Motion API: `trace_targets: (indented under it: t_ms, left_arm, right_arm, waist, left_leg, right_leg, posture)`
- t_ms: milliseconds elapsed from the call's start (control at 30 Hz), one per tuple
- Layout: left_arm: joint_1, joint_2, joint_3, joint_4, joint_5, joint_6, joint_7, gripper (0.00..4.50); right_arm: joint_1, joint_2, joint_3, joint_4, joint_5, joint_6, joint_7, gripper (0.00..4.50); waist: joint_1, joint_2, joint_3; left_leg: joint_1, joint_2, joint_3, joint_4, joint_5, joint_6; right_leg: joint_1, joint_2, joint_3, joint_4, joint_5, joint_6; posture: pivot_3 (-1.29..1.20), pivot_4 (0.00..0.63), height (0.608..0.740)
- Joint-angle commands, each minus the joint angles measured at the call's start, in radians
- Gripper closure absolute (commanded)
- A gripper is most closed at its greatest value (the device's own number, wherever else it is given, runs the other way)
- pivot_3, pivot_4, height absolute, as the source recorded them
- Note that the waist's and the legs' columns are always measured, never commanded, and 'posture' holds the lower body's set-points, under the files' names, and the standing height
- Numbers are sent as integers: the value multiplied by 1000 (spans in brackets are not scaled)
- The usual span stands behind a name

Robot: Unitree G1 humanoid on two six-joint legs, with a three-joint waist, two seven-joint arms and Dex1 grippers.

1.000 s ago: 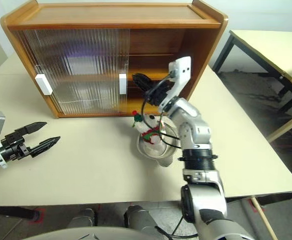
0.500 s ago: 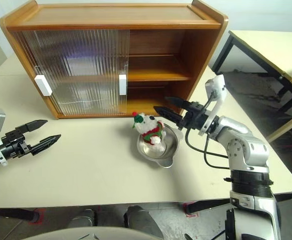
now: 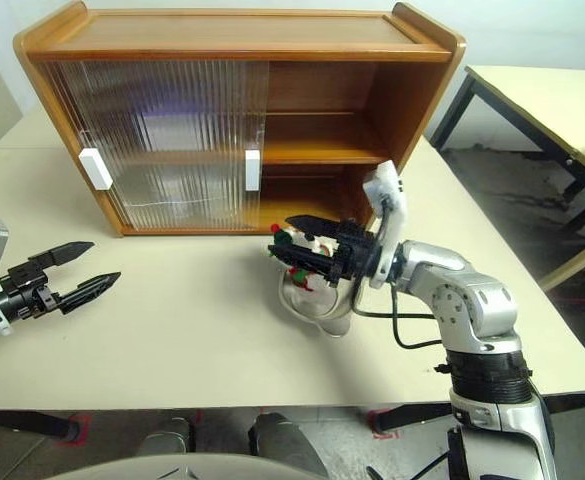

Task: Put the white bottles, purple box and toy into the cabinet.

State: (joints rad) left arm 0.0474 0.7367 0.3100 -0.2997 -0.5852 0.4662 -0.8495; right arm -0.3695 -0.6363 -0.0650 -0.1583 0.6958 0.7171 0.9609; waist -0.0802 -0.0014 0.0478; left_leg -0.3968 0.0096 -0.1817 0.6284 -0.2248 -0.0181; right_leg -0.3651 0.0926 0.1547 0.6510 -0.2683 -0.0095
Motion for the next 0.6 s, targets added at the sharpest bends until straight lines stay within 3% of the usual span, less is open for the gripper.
trace_targets:
  t_ms: [33, 233, 600]
  left_arm:
    - [-6, 5, 8, -17, -3, 10, 10, 0]
    - [-38, 0, 1, -20, -17, 16, 15, 0]
    - [-49, -2, -2, -7, -17, 5, -3, 0]
  right_arm:
    - [3, 14, 63, 6, -93, -31, -54, 49]
    - [-5, 68, 88, 11, -155, -65, -109, 49]
    - [-49, 21, 180, 67, -311, -121, -91, 49]
  waist:
    - [1, 0, 0]
    - [3, 0, -1]
    - [4, -3, -4]
  left_leg:
    - [0, 1, -1, 0, 0, 0]
    - [0, 1, -3, 0, 0, 0]
    - [0, 1, -3, 1, 0, 0]
  right_leg:
    - [0, 0, 0, 0, 1, -1]
    - [0, 0, -1, 0, 6, 3]
    - [0, -1, -1, 0, 9, -3]
  posture:
    - [-108, 55, 740]
    - [-110, 55, 740]
    - [-107, 52, 740]
